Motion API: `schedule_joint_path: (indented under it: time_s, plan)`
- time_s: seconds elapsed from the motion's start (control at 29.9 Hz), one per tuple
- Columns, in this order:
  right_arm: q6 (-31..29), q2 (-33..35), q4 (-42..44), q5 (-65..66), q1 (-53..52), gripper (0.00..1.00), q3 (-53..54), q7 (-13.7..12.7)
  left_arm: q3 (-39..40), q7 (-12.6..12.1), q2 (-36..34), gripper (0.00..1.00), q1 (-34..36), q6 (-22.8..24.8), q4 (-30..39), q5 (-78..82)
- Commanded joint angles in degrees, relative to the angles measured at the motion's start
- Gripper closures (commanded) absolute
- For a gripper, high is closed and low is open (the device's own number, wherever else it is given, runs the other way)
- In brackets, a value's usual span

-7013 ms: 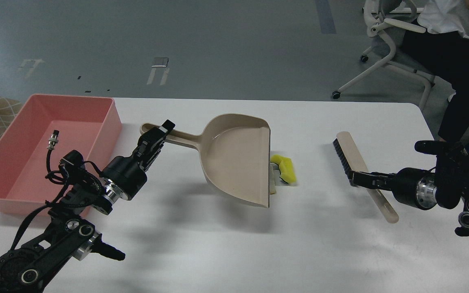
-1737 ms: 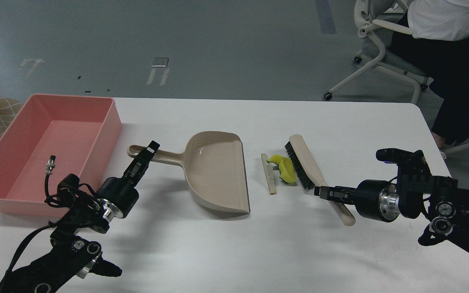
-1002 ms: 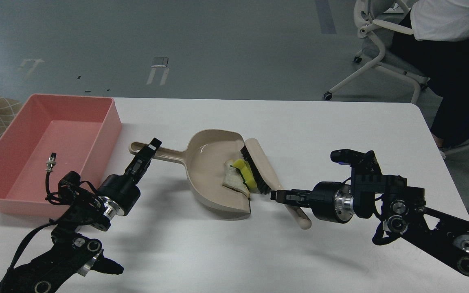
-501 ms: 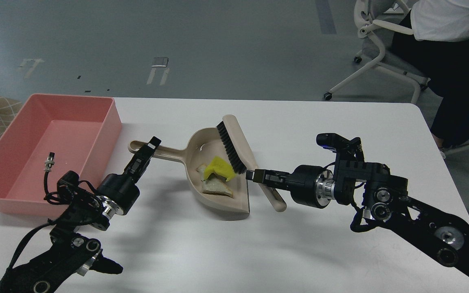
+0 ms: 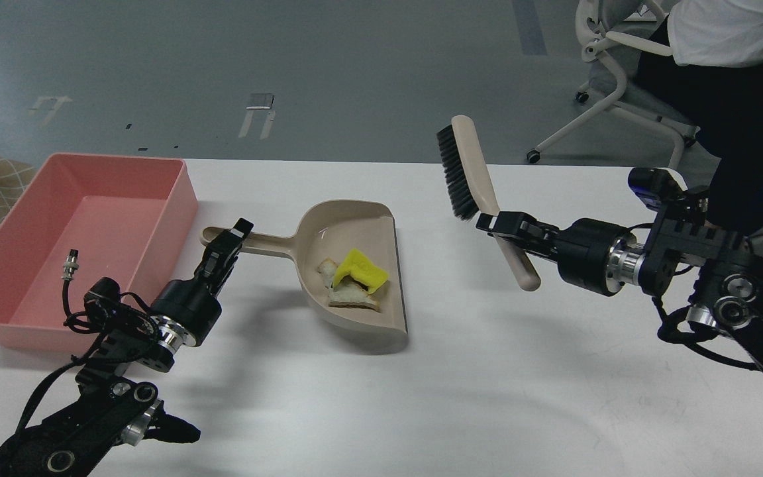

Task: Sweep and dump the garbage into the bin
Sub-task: 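Lift the loaded dustpan with the left gripper over the pink bin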

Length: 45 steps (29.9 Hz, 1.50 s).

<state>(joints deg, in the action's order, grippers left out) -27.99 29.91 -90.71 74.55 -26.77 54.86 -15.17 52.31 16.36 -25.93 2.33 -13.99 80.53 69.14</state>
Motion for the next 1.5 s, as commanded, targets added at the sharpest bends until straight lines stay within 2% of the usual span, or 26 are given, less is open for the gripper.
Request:
schedule_joint_path:
  time_s: [0.0,0.13,0.37,0.67,0.87,1.14,1.2,1.34,1.47]
  plan:
    - [0.0,3.0,0.0,0.1,1.0,1.0,0.2,-0.1,0.1,-0.1,-0.3,0.97,0.0,0.0,3.7,-0.9]
    - [0.0,5.2,0.2,0.0,2.0,1.0,0.2,-0.2,1.6,-0.4,-0.6,0.97,0.0,0.1,6.8,-0.9]
    - [0.0,8.1,0.6,0.1,4.5,1.0,0.1,-0.2,6.6,-0.7,-2.9,0.97,-0.5,2.3,8.4,-4.5]
    - [0.0,8.5,0.4,0.1,6.5,1.0,0.2,0.0,12.8,-0.3,-10.8,0.97,-3.2,6.2,8.8,-15.3]
    - [0.0,8.4,0.4,0.1,6.5,1.0,0.3,0.1,25.4,-1.2,-14.5,0.97,-10.3,15.2,7.9,-22.8]
    - [0.0,8.4,0.4,0.1,6.5,1.0,0.4,0.1,37.5,-0.6,-16.8,0.97,-19.7,20.7,5.3,-23.5]
    - [0.0,8.4,0.4,0.1,6.5,1.0,0.4,0.1,42.9,-0.6,-16.8,0.97,-23.6,23.5,4.4,-23.4]
    - [0.0,8.2,0.4,0.1,6.5,1.0,0.5,0.1,48.8,-0.6,-16.7,0.97,-27.0,25.4,2.7,-23.0]
    - [0.0,8.1,0.4,0.1,6.6,1.0,0.4,0.1,50.1,-0.5,-16.8,0.97,-27.2,25.9,-0.2,-22.9]
